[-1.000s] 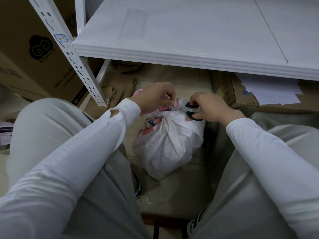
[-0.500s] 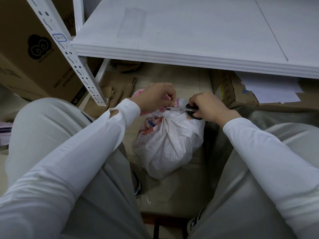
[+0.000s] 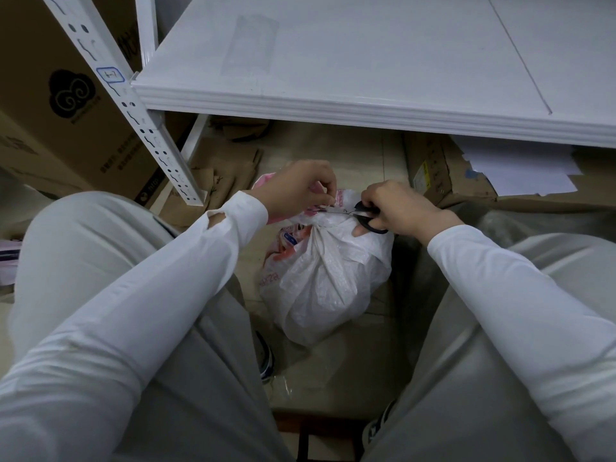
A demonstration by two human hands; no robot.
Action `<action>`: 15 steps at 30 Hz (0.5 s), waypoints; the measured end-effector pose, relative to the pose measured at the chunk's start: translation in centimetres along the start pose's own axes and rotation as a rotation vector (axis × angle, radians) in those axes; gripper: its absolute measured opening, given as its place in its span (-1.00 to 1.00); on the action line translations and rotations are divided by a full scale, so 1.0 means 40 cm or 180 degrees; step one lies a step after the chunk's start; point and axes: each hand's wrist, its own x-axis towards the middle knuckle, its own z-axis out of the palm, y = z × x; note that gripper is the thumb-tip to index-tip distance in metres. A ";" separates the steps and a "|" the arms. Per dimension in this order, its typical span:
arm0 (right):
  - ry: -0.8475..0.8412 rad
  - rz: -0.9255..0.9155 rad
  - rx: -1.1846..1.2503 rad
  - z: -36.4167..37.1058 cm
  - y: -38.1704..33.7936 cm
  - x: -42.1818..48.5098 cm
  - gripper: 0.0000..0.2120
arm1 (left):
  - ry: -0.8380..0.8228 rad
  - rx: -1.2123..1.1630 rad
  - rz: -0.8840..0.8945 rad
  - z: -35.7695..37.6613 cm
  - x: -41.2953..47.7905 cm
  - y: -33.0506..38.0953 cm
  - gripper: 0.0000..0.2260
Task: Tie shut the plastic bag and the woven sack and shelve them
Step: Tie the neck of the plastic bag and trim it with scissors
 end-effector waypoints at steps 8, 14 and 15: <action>-0.0087 -0.0132 -0.0076 0.007 0.000 0.006 -0.60 | -0.0011 -0.0113 -0.0091 0.002 -0.004 0.008 -0.91; -0.0109 -0.0112 -0.0028 0.007 0.004 0.007 -0.59 | -0.0074 -0.0128 -0.0097 0.003 0.000 0.004 -0.83; -0.0115 -0.0096 -0.0030 0.008 0.004 0.007 -0.59 | -0.0075 -0.0127 -0.0085 0.004 0.001 0.004 -0.84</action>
